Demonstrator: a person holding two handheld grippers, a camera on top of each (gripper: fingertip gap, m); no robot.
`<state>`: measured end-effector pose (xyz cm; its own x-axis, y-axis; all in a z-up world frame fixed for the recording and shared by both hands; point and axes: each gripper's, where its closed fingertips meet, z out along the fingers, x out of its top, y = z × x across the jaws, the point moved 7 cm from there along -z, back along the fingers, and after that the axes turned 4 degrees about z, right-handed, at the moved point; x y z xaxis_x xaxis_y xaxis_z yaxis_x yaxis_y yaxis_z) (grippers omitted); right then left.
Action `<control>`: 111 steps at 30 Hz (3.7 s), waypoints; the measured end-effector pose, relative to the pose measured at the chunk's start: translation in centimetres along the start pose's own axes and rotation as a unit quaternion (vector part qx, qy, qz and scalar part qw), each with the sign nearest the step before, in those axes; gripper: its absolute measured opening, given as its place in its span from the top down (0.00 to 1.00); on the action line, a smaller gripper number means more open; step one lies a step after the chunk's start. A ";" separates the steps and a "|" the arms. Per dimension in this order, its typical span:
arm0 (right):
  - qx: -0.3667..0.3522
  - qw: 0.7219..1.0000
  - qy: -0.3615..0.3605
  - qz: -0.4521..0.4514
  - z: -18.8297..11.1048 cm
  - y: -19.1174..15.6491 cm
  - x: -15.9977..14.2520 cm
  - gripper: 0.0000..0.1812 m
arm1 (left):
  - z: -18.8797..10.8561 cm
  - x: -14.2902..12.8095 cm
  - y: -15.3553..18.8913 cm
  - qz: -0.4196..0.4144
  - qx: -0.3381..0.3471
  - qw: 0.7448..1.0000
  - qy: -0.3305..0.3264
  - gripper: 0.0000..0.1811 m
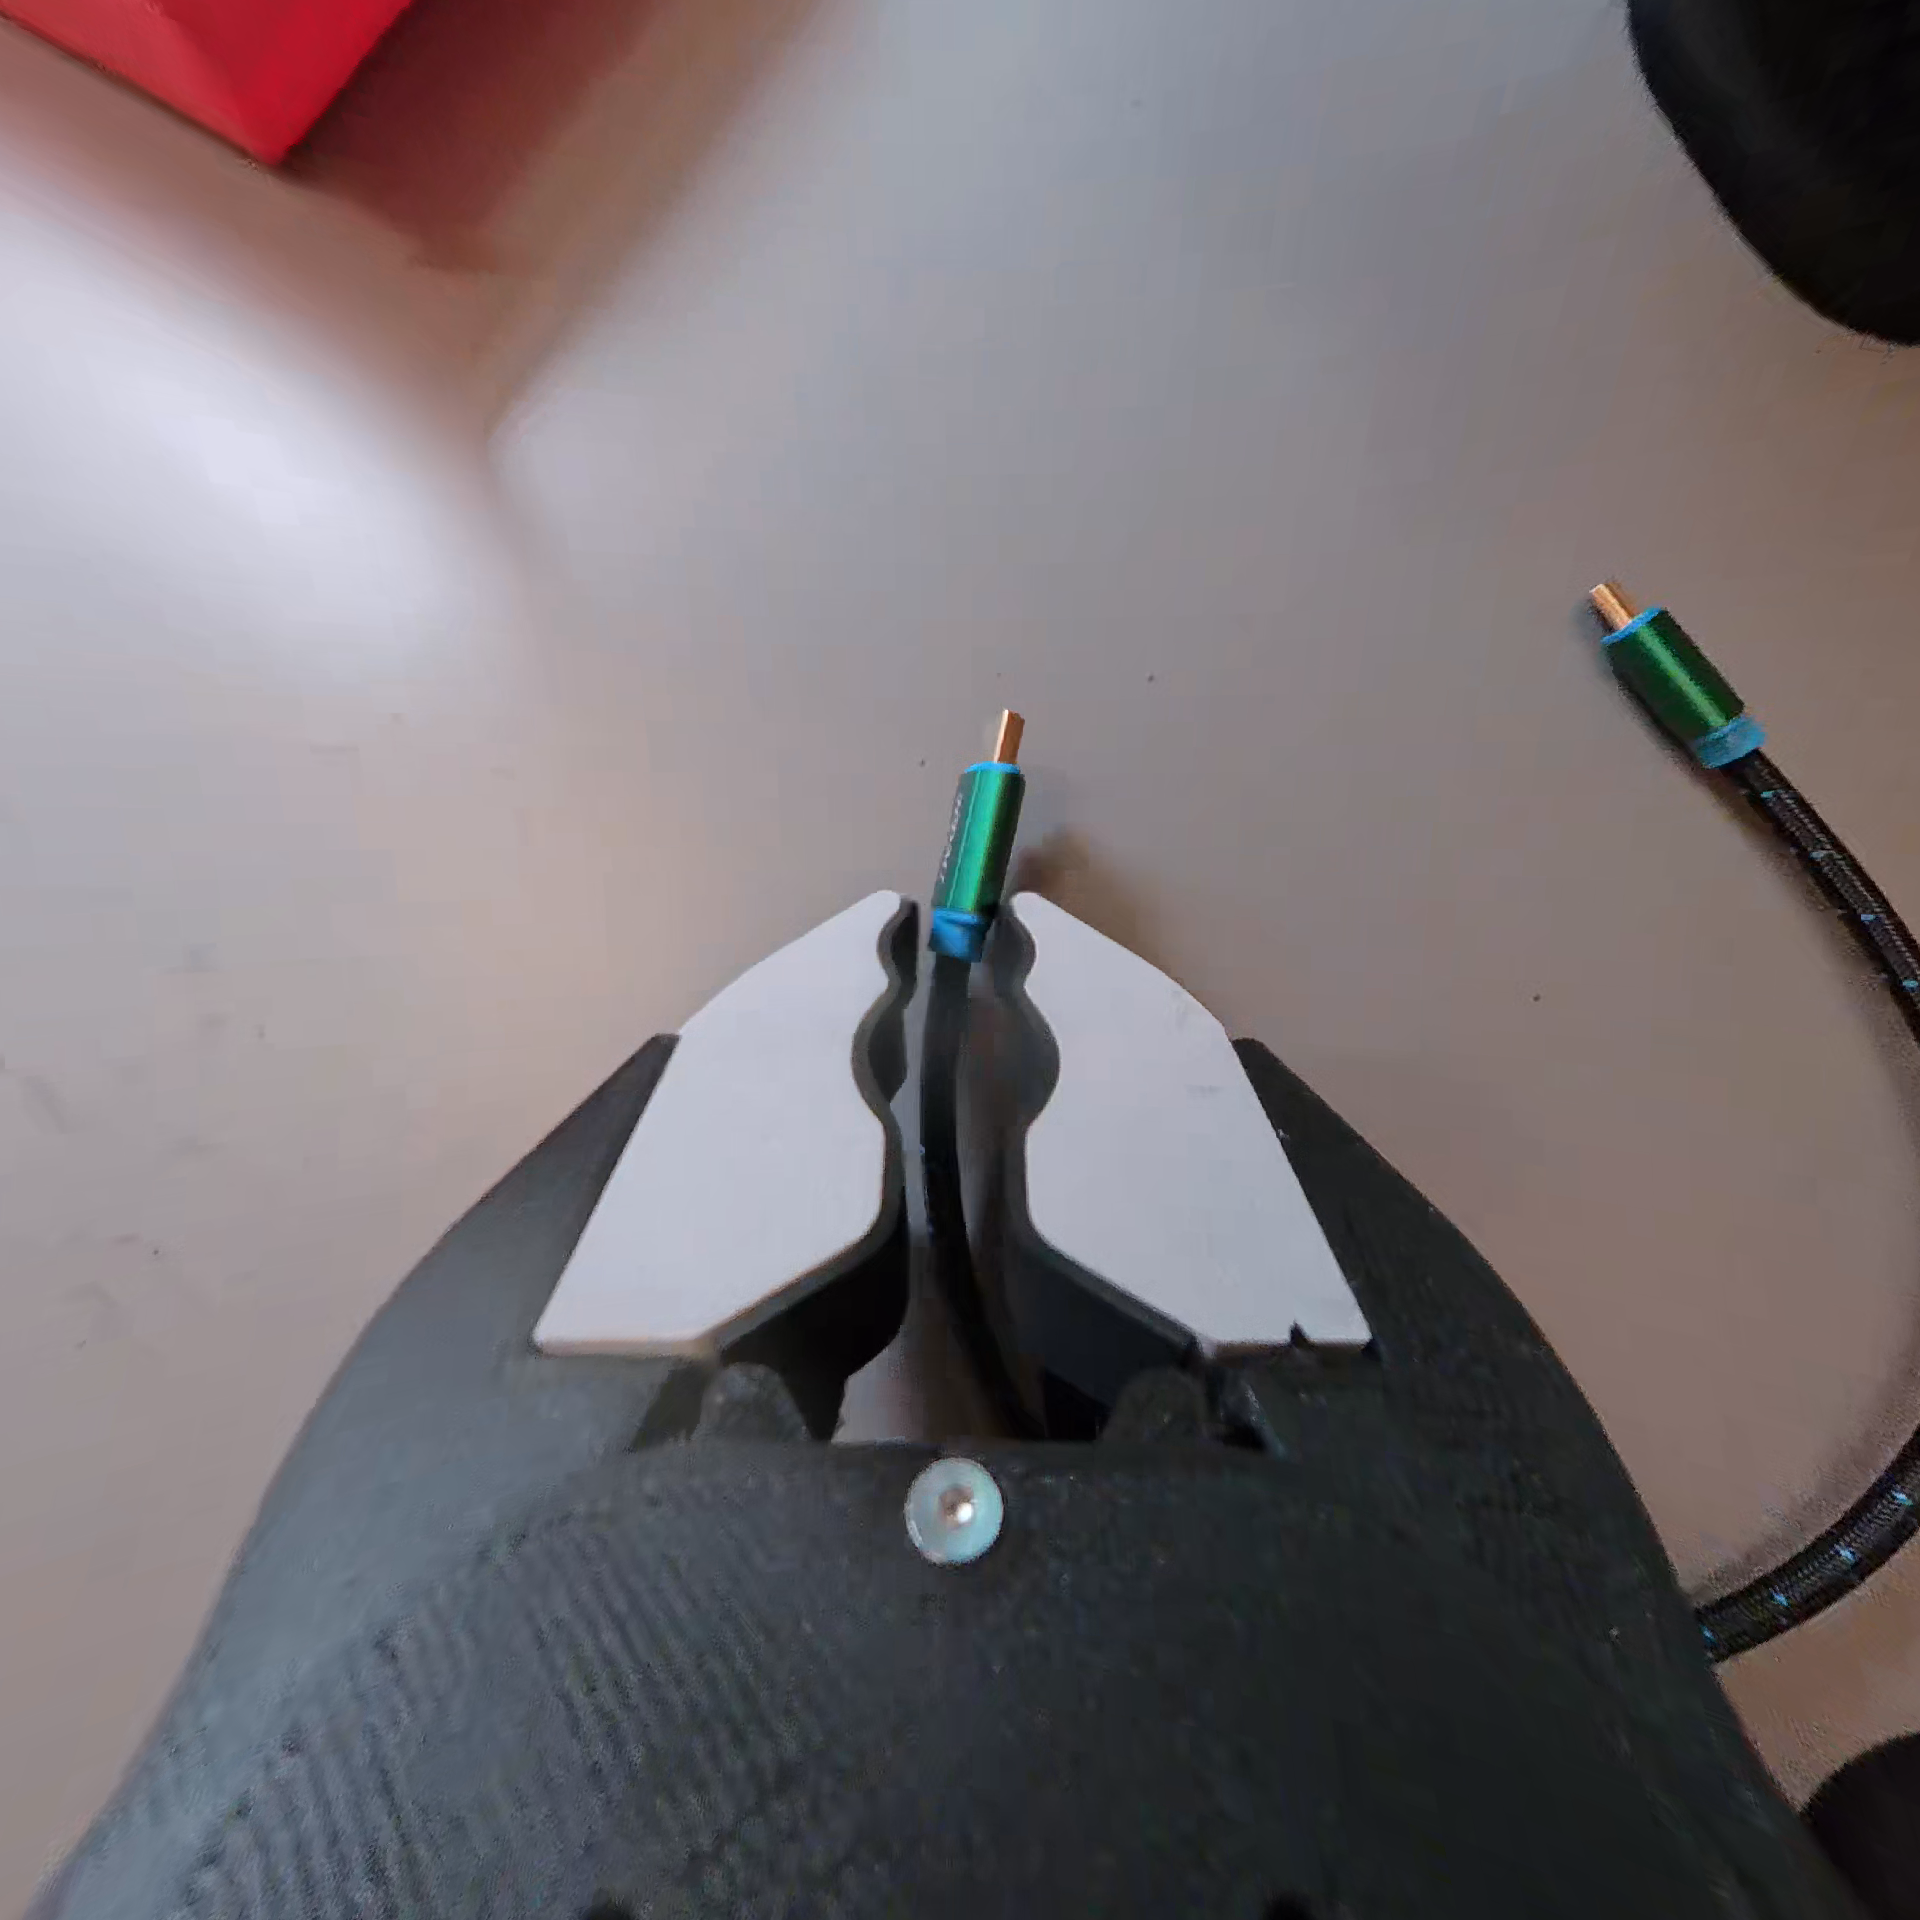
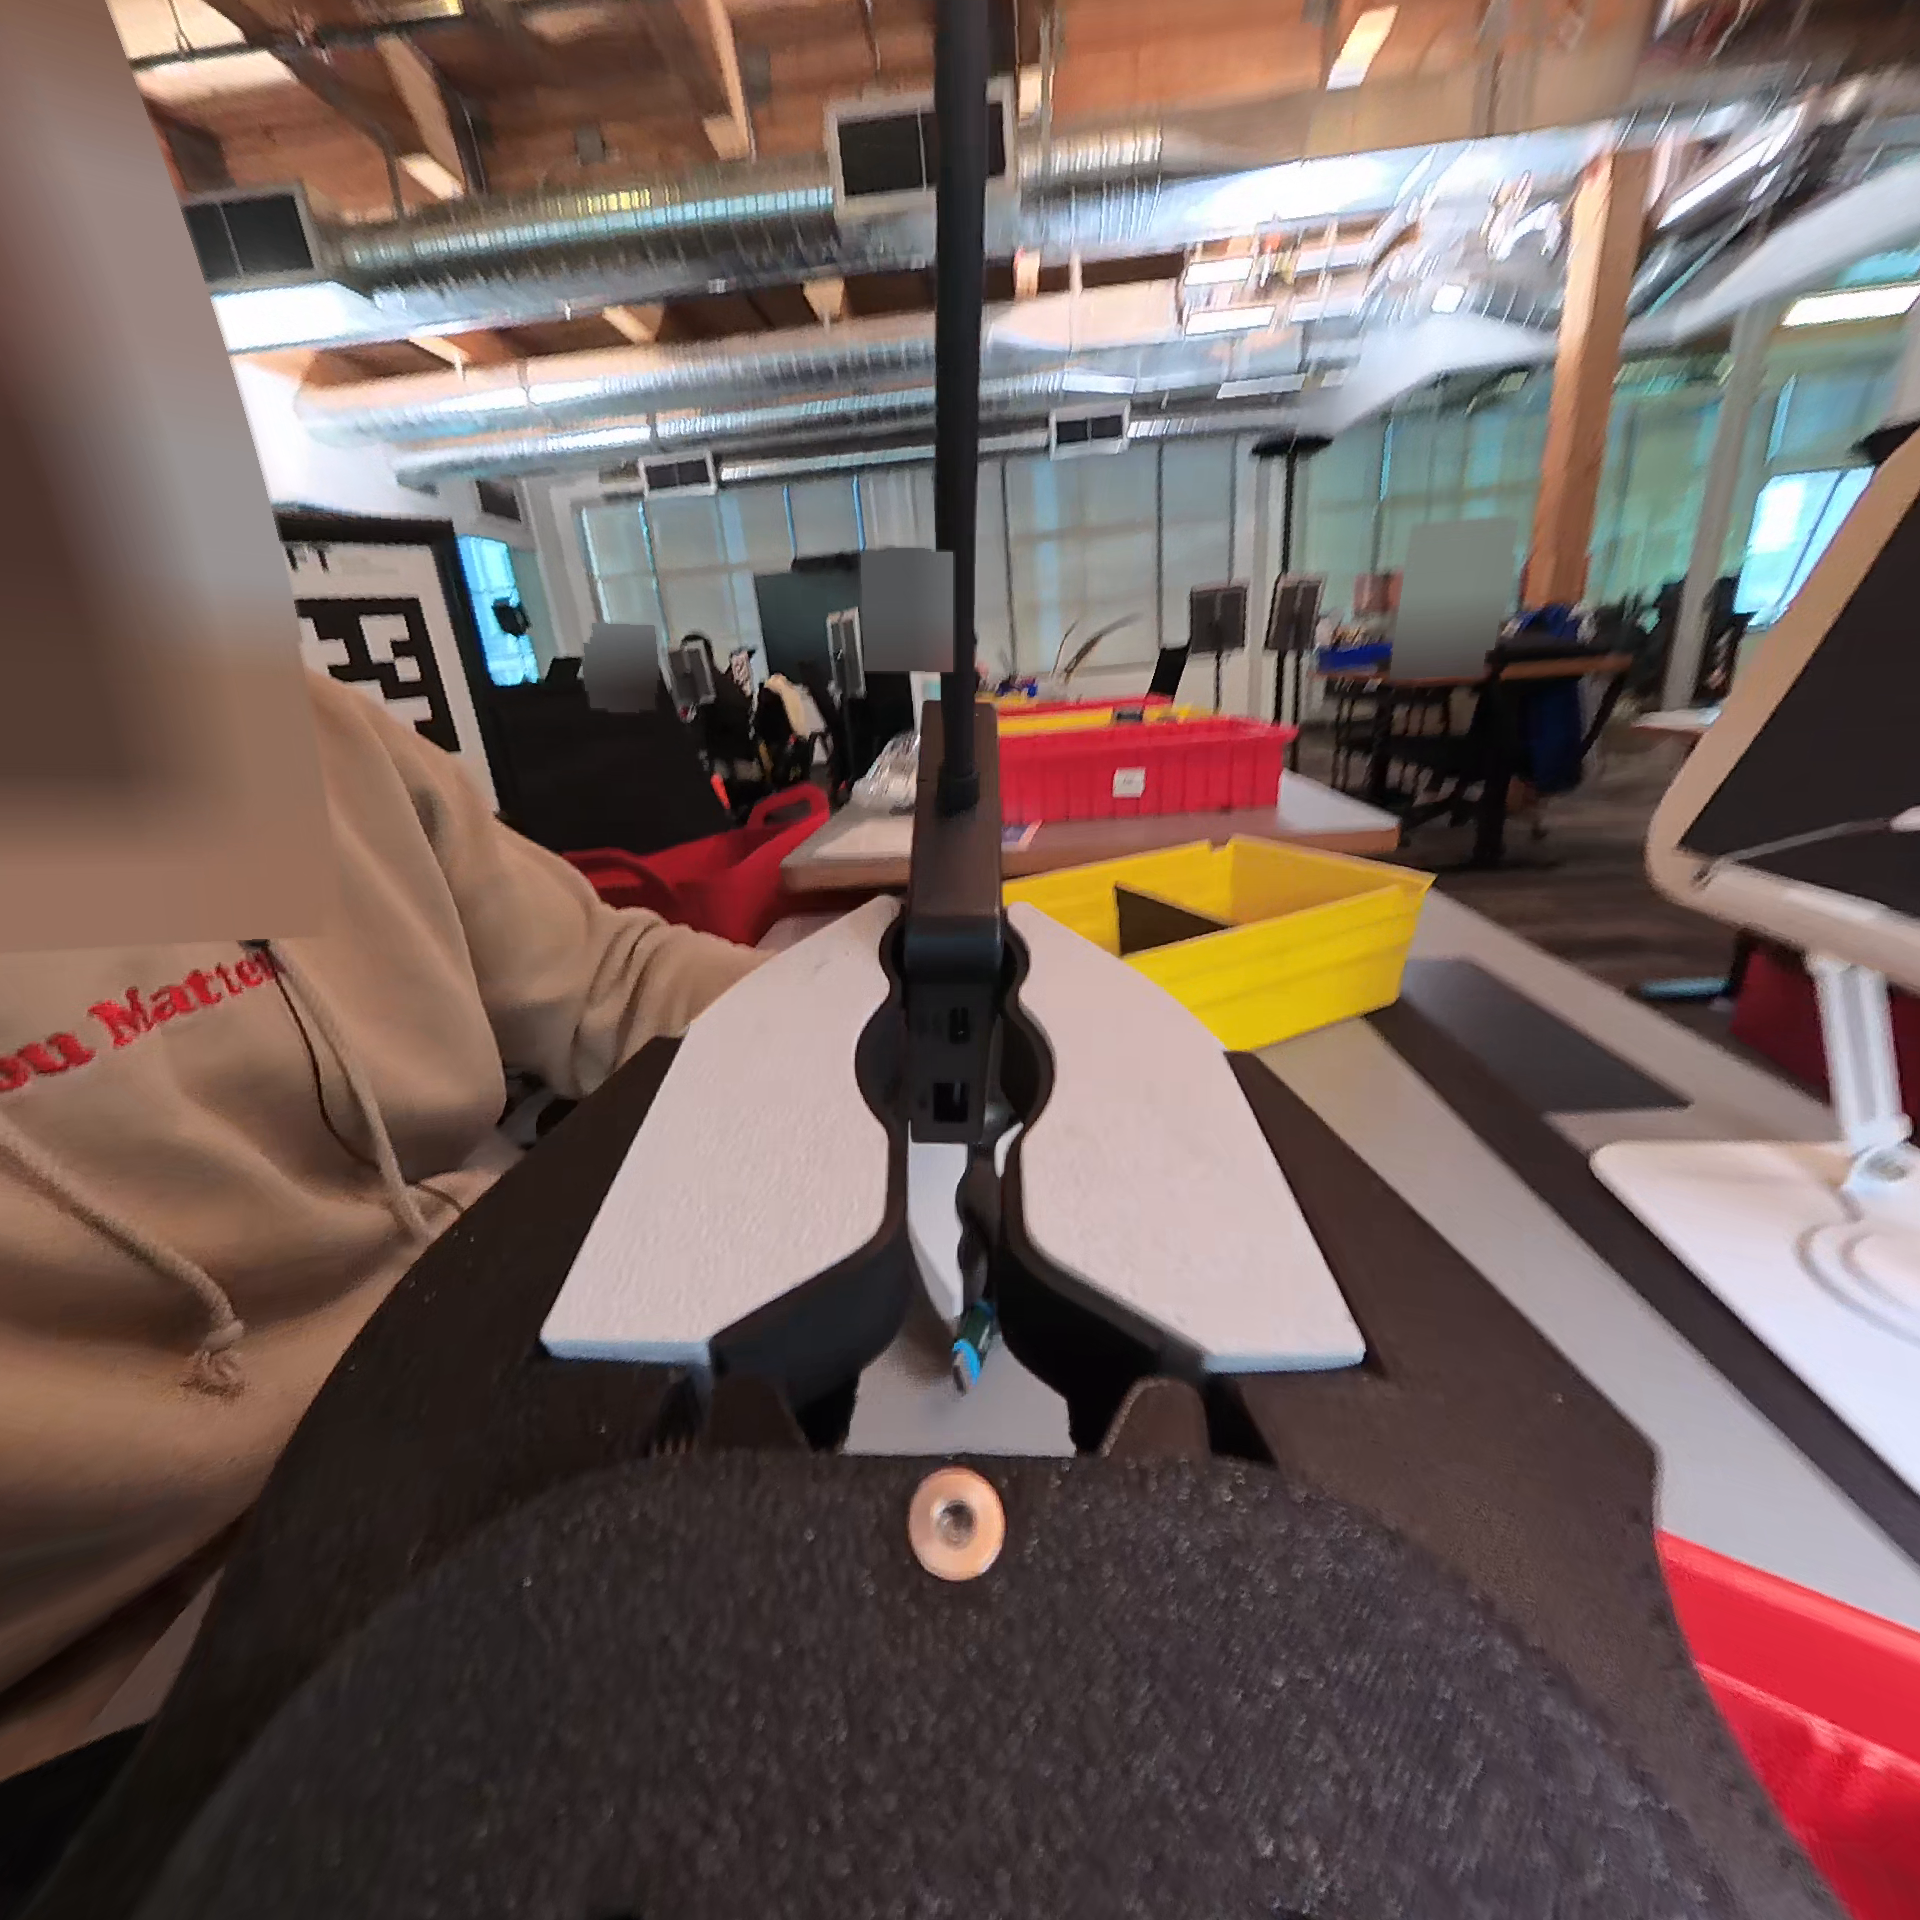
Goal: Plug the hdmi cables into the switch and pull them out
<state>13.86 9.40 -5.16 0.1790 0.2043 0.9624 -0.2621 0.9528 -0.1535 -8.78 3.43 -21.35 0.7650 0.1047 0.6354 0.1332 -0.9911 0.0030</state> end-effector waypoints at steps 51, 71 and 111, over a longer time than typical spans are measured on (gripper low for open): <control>0.019 0.967 -0.254 -0.017 6.9 0.1 -6.9 0.93 | -8.8 5.7 0.6 -0.115 -0.083 0.987 0.074 0.93; -0.016 0.981 -0.190 -0.040 8.1 0.4 -5.6 0.93 | -10.7 5.6 -0.9 -0.145 -0.088 0.967 0.192 0.93; 0.004 0.990 -0.144 -0.005 7.8 1.0 -5.9 0.93 | -10.8 6.7 -1.1 -0.146 -0.091 0.949 0.265 0.93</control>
<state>5.15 7.43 -9.23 -0.0954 0.1224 0.9879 -0.2696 0.9521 -0.1440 -10.64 4.33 -8.77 0.2818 0.3695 0.8855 0.1423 -0.9288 0.3422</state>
